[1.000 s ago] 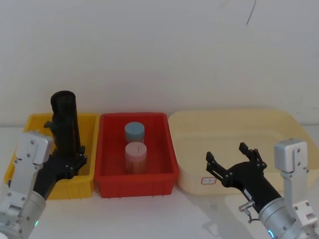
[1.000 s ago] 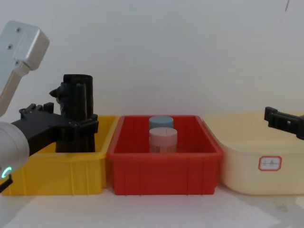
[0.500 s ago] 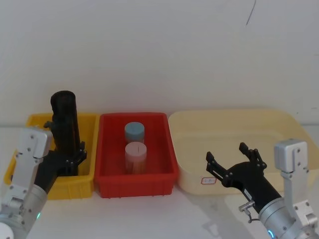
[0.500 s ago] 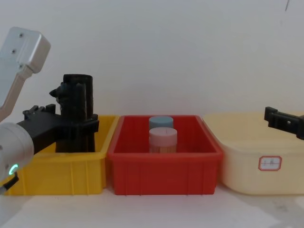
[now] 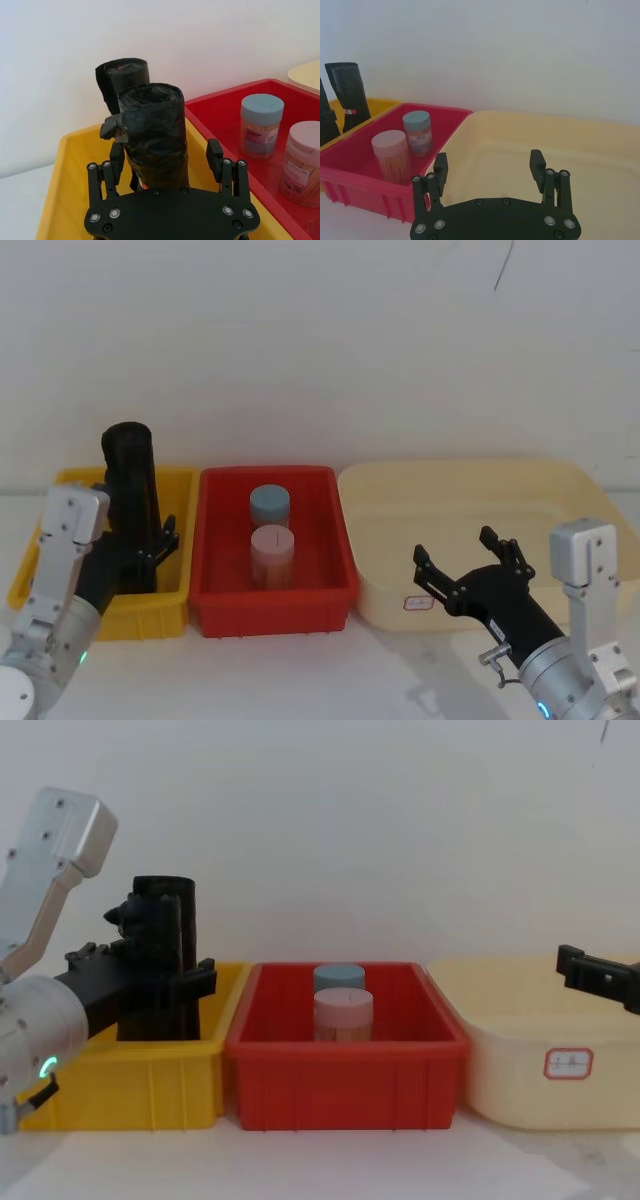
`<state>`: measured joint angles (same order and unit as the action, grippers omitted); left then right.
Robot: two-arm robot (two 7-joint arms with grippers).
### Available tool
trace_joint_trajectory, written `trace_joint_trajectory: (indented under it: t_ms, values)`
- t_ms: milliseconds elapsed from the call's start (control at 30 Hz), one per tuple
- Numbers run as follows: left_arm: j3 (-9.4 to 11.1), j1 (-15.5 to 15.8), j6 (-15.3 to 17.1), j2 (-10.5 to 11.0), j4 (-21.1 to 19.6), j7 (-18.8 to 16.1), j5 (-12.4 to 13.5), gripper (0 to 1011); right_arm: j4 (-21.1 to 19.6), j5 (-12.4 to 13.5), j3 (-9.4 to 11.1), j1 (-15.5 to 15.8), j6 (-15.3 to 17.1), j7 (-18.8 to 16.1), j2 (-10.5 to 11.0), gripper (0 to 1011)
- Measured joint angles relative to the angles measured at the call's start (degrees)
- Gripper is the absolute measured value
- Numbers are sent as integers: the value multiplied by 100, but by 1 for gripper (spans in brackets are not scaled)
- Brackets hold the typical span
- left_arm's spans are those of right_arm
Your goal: Pick up the garbage bag with the one hand and transfer it to the other hand.
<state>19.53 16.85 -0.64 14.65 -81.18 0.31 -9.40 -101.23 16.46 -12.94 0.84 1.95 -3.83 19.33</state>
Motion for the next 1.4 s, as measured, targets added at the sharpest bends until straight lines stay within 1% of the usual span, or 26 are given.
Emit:
trace_joint_trajectory:
  t_ms: [133, 200, 233, 267, 333, 400, 433, 467, 567, 600, 667, 700, 800, 1067, 1300, 1333, 1367, 1400]
  values:
    - [-6, 111, -50, -51, 172, 81, -7, 1000, 0, 0, 0, 0, 0, 0, 0, 1001]
    - [-8, 150, -65, -67, 227, 105, -10, 981, 0, 0, 0, 0, 0, 0, 0, 1000]
    - [-9, 183, -78, -84, 275, 135, -13, 946, 0, 0, 0, 0, 0, 0, 0, 1000]
    - [-9, 199, -84, -91, 298, 150, -14, 946, 0, 0, 0, 0, 0, 0, 0, 1001]
    - [-10, 229, -96, -103, 341, 177, -15, 876, 0, 0, 0, 0, 0, 0, 0, 1000]
    - [-11, 275, -113, -125, 403, 215, -17, 844, 0, 0, 0, 0, 0, 0, 0, 1001]
    - [-12, 298, -123, -135, 429, 242, -17, 791, 0, 0, 0, 0, 0, 0, 0, 1000]
    - [-13, 312, -129, -142, 445, 253, -17, 791, 0, 0, 0, 0, 0, 0, 0, 1000]
    - [-13, 346, -136, -159, 478, 293, -15, 719, 0, 0, 0, 0, 0, 0, 0, 1001]
    - [-13, 346, -136, -159, 478, 293, -15, 660, 0, 0, 0, 0, 0, 0, 0, 1000]
    - [-13, 365, -136, -166, 487, 317, -7, 630, 0, 0, 0, 0, 0, 0, 0, 1000]
    - [-12, 376, -136, -168, 488, 334, 1, 564, 0, 0, 0, 0, 0, 0, 0, 1000]
    - [-9, 398, -128, -168, 486, 364, 15, 508, 0, 0, 0, 0, 0, 0, 0, 1000]
    - [55, 585, -72, -133, 393, 620, 77, 445, 0, 0, 0, 0, 0, 0, 0, 1000]
    - [177, 875, -62, -118, 363, 1013, 100, 404, 0, 0, 0, 0, 0, 0, 0, 1001]
    - [177, 875, -62, -118, 363, 1013, 100, 404, 0, 0, 0, 0, 0, 0, 0, 1000]
    - [215, 962, -68, -121, 366, 1158, 100, 401, 0, 0, 0, 0, 0, 0, 0, 1001]
    - [215, 962, -68, -121, 366, 1158, 100, 398, 0, 0, 0, 0, 0, 0, 0, 1000]
